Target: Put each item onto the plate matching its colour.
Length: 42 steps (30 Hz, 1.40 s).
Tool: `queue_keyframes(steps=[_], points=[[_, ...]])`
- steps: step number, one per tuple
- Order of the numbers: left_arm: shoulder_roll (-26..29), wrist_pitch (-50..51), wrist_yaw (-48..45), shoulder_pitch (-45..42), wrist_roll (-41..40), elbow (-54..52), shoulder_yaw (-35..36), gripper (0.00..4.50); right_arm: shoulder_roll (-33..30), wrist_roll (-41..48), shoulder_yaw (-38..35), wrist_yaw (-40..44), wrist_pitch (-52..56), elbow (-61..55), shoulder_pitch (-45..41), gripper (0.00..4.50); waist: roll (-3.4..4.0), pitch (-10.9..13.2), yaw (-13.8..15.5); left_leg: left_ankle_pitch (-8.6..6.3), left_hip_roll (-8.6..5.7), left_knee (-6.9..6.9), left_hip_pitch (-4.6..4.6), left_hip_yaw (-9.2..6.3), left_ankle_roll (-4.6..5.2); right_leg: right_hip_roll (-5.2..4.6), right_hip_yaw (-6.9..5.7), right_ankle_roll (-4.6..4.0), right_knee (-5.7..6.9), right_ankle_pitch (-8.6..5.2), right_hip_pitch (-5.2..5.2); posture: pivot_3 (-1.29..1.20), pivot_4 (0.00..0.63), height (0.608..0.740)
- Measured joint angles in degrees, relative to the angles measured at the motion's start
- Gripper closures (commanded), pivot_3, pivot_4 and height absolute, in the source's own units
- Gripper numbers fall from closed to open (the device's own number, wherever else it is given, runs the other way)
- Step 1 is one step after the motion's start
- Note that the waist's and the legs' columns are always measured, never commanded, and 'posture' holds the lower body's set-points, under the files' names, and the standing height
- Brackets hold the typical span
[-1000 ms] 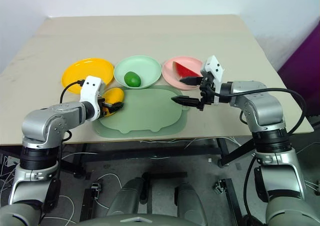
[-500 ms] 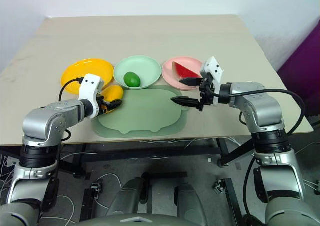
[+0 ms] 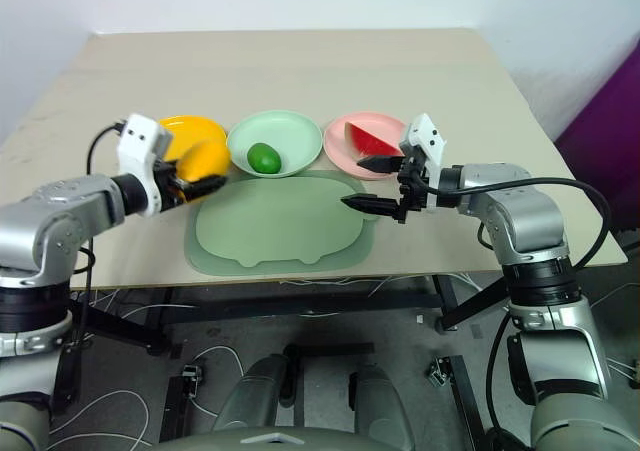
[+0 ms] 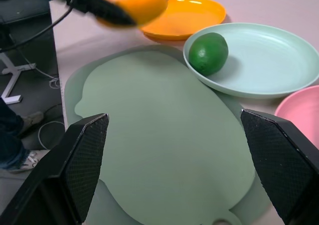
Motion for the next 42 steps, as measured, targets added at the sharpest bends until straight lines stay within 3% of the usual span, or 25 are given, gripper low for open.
queue_keyframes(steps=[12,16,21,34,35,36,42], points=[[-0.8,-17.1,5.6,-2.1,10.0,22.9,1.0,1.10,0.6,1.0,0.0,0.0,0.5,0.0,-0.2,0.00,0.00,0.0,0.1,-0.03,-0.01,-0.37,-0.03,0.06,0.07,-0.01,-0.01,0.12,-0.56,0.07,0.02,0.00,0.150,0.737],[-1.3,-26.8,7.4,-8.6,13.7,37.4,0.4,1.10,0.6,1.3,0.0,-0.1,0.9,-0.1,-0.2,0.00,-0.01,0.0,0.1,-0.03,-0.03,-0.41,-0.03,0.06,0.07,-0.01,-0.05,0.18,-0.59,0.12,0.04,0.00,0.150,0.737],[-2.5,-33.7,7.4,-12.9,16.0,47.4,-0.3,1.10,0.7,1.7,0.0,-0.5,1.3,-0.4,-0.1,0.00,-0.01,0.0,0.1,-0.02,-0.04,-0.41,-0.03,0.09,0.08,0.00,-0.04,0.31,-0.61,0.19,0.06,0.00,0.150,0.737],[-5.8,-39.4,4.1,-15.9,19.2,57.1,-2.9,1.10,0.6,2.2,0.0,-1.3,1.4,-0.5,0.0,0.00,-0.02,0.0,0.0,-0.01,-0.04,-0.38,-0.03,0.10,0.09,0.03,-0.06,0.56,-0.60,0.33,0.07,0.00,0.150,0.737],[-5.8,-39.5,3.9,-16.2,19.4,57.5,-3.0,0.37,0.6,2.2,0.0,-1.3,1.4,-0.5,0.0,0.00,-0.02,0.0,0.0,-0.01,-0.04,-0.38,-0.03,0.10,0.09,0.03,-0.06,0.56,-0.60,0.33,0.07,0.00,0.150,0.737],[-5.8,-39.7,3.8,-16.5,19.6,57.8,-3.0,0.09,0.6,2.2,0.0,-1.3,1.4,-0.5,0.0,0.00,-0.02,0.0,0.0,-0.01,-0.04,-0.37,-0.03,0.10,0.09,0.04,-0.07,0.56,-0.60,0.33,0.07,0.00,0.150,0.737],[-5.8,-40.9,3.8,-17.5,20.6,58.5,-3.0,0.01,0.6,2.2,0.0,-1.4,1.4,-0.5,0.0,0.00,-0.02,0.0,0.0,-0.01,-0.04,-0.27,-0.03,0.10,0.10,0.06,-0.08,0.59,-0.55,0.34,0.11,0.00,0.150,0.737]])
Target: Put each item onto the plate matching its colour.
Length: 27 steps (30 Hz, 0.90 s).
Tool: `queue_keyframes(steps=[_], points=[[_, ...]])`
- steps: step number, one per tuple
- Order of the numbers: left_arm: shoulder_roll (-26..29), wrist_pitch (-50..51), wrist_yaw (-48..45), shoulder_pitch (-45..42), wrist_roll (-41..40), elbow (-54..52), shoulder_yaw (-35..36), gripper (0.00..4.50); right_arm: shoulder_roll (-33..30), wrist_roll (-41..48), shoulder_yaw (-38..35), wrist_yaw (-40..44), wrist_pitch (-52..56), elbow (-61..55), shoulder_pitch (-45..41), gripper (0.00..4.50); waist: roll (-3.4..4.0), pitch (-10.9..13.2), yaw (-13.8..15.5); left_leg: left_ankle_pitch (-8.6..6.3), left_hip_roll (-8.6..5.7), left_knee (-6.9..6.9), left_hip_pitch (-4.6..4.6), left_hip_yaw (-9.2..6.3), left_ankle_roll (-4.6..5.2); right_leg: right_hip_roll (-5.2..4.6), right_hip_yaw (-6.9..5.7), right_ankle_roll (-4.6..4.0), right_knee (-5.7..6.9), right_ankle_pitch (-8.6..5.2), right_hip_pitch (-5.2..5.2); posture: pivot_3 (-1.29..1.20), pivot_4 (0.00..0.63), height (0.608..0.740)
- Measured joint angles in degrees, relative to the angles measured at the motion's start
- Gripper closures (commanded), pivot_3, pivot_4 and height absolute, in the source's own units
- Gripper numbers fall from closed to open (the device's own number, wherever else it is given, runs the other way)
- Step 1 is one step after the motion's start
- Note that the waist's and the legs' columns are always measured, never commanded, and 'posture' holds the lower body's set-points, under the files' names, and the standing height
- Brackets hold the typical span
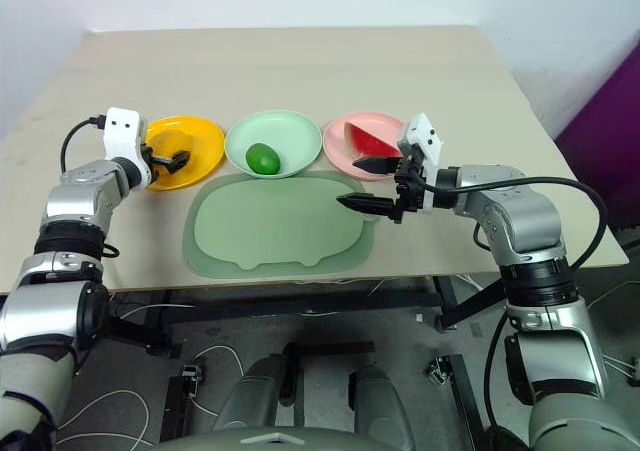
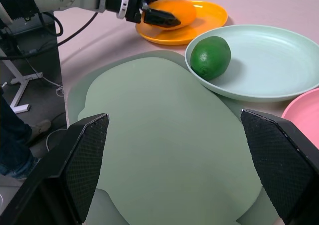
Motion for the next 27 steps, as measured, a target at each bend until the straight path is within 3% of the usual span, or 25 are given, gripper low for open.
queue_keyframes(steps=[7,12,19,27], points=[[0.0,0.5,-0.3,0.1,0.4,-1.3,0.0,0.01,0.0,0.0,0.0,0.1,-0.1,0.0,0.0,0.00,0.00,0.0,0.0,-0.02,0.00,0.19,0.00,-0.02,0.02,0.01,0.00,0.06,0.08,0.05,0.06,0.00,0.150,0.737],[2.1,4.5,-2.9,1.4,-0.9,-11.2,0.4,0.01,-0.1,0.0,0.0,0.2,-0.2,0.0,0.0,0.00,0.00,0.0,-0.1,-0.03,0.01,0.24,0.00,-0.02,0.04,0.00,0.06,0.04,0.08,0.07,0.08,0.00,0.150,0.737],[9.2,9.4,-12.2,9.5,-6.2,-29.7,2.8,0.01,-0.5,-0.1,-0.4,0.7,-1.5,1.6,-0.4,0.00,0.00,0.0,-0.4,-0.03,0.03,0.16,0.00,-0.01,0.04,0.01,0.14,-0.01,0.07,0.07,0.01,0.00,0.150,0.737],[11.9,3.9,-23.7,19.2,-13.5,-37.2,8.2,0.01,-2.2,-0.7,-1.6,2.6,-5.0,7.2,-1.5,0.00,0.01,0.0,-0.2,-0.07,0.04,0.09,0.05,0.04,0.07,-0.12,0.14,-0.35,-0.15,0.03,-0.08,0.00,0.150,0.737]])
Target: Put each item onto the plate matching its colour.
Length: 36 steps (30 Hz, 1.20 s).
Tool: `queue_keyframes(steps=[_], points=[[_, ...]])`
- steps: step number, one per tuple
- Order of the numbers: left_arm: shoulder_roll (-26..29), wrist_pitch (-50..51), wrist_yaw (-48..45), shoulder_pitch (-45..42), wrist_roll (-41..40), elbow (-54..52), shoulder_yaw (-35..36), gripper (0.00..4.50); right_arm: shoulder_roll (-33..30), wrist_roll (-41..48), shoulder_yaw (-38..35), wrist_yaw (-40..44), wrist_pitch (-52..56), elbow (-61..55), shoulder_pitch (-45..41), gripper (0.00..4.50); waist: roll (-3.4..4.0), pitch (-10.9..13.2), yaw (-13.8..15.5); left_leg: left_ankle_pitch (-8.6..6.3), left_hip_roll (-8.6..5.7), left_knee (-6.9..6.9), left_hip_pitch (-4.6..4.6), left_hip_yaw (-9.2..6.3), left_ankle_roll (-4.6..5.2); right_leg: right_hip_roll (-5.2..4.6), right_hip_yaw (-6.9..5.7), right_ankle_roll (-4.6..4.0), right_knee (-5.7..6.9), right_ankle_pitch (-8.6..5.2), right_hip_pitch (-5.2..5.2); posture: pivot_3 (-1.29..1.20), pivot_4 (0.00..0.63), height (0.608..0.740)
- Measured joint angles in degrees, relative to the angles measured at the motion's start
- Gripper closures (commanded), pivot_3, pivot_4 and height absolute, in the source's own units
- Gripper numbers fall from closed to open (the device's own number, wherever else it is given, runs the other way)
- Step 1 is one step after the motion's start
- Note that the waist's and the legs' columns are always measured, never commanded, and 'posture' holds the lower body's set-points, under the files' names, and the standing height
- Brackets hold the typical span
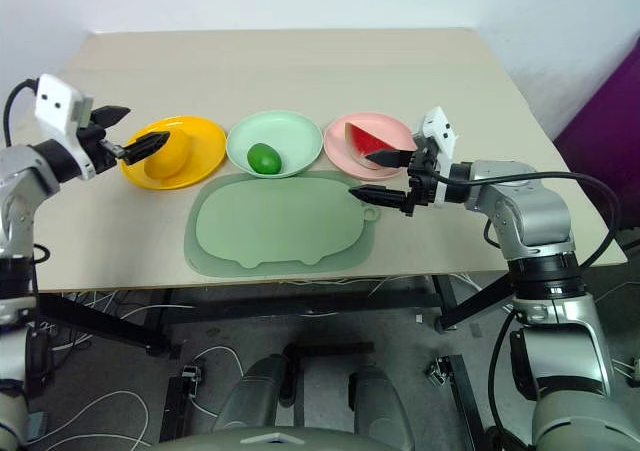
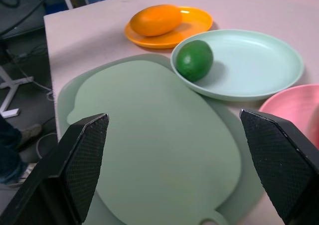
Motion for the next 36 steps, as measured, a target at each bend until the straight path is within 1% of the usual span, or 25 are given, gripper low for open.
queue_keyframes(steps=[7,10,15,21,27,36], points=[[0.2,-3.7,-7.9,4.6,-5.1,0.9,4.1,0.01,-1.9,-1.3,-1.4,1.7,-4.4,3.8,0.0,0.00,0.00,0.0,-0.1,-0.01,0.00,-0.16,0.00,0.03,0.01,-0.01,0.02,-0.02,-0.09,0.00,-0.08,0.00,0.150,0.737],[0.5,-5.2,-11.7,6.3,-6.5,2.1,4.5,0.01,-3.2,-1.8,-1.8,3.3,-6.9,4.1,1.2,0.00,0.01,0.0,-0.1,0.00,0.00,-0.28,0.00,0.07,0.01,-0.01,0.04,-0.02,-0.14,0.00,-0.11,0.00,0.150,0.737],[1.2,-9.2,-20.1,11.6,-7.7,3.6,4.8,0.01,-4.4,-2.8,-2.8,5.6,-11.2,4.9,3.8,0.00,0.02,0.0,-0.2,0.00,0.01,-0.44,0.00,0.18,0.01,-0.01,0.14,-0.02,-0.15,0.00,-0.10,0.00,0.150,0.737],[1.6,-12.3,-28.2,15.0,-8.6,5.2,4.7,0.01,-6.5,-4.9,-3.4,9.9,-19.8,7.3,5.3,0.00,0.03,0.0,-0.3,0.00,0.05,-0.44,0.04,0.25,0.01,-0.08,0.14,-0.03,-0.16,0.00,-0.17,0.00,0.150,0.737],[2.7,-12.6,-32.6,15.3,-8.9,6.0,4.6,0.01,-7.0,-6.0,-3.4,12.0,-22.0,10.6,5.3,0.00,0.09,0.0,-0.2,-0.01,0.06,-0.45,0.04,0.25,0.01,-0.10,0.11,-0.04,-0.16,-0.01,-0.19,0.00,0.150,0.737],[2.5,-15.5,-33.8,13.5,-8.8,9.6,4.5,0.01,-7.0,-6.1,-3.7,11.8,-21.9,10.0,6.1,0.00,0.09,0.0,-0.2,0.00,0.06,-0.46,0.04,0.26,0.01,-0.10,0.11,-0.04,-0.15,-0.01,-0.20,0.00,0.150,0.737]])
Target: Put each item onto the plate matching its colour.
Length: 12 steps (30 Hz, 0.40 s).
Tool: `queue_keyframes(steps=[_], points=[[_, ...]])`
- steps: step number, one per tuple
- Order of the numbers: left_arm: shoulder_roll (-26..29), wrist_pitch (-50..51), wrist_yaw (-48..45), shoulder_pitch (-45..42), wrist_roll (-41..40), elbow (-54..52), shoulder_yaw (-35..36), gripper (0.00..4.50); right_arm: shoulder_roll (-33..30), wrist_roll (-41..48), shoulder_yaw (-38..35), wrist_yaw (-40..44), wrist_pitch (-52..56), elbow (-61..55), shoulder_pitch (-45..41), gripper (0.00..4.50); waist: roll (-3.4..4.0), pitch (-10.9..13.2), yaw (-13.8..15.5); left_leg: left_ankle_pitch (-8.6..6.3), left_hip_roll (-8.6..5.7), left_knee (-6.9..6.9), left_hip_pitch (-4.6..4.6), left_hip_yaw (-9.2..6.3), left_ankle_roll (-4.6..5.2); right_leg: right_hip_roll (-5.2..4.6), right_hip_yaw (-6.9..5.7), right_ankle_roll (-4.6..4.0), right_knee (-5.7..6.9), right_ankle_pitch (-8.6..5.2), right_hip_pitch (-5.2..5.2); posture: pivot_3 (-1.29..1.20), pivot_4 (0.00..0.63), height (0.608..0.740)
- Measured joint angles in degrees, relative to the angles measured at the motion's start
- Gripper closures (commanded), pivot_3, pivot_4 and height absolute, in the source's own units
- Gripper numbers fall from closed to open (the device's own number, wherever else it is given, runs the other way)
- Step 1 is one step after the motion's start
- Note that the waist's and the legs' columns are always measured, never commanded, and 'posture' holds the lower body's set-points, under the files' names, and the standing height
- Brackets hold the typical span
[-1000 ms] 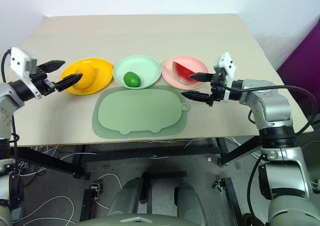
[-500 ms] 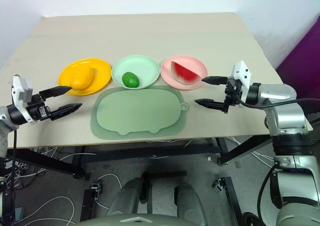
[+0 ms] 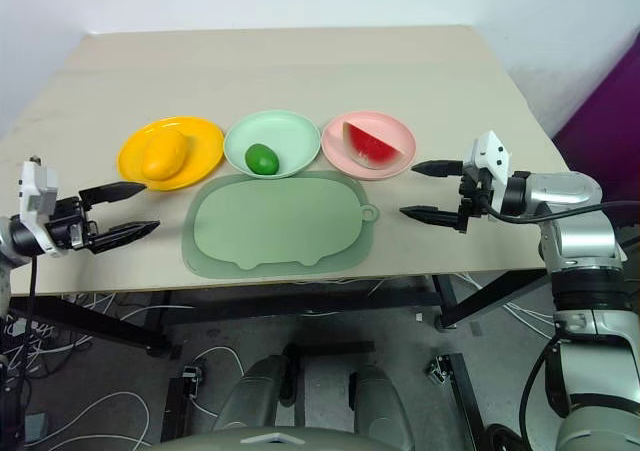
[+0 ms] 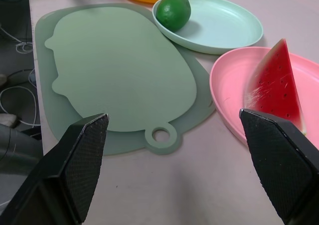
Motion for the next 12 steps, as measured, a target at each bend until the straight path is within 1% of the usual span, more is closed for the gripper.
queue_keyframes(steps=[6,12], points=[[-0.1,-1.7,-0.4,-1.1,0.0,2.2,0.0,0.01,0.1,1.3,-0.2,-1.5,2.6,-5.2,1.7,0.00,0.00,0.0,0.0,0.00,0.00,0.00,0.00,0.00,0.00,0.00,0.00,0.00,0.00,0.00,0.00,0.00,0.150,0.737],[-0.3,-3.5,-1.2,-1.5,0.1,3.6,-0.4,0.01,0.3,2.2,-0.2,-2.8,4.3,-7.3,3.4,0.00,0.00,0.0,0.1,0.00,0.00,0.00,0.00,-0.01,0.00,0.00,0.00,0.00,0.00,0.00,0.00,0.00,0.150,0.737]])
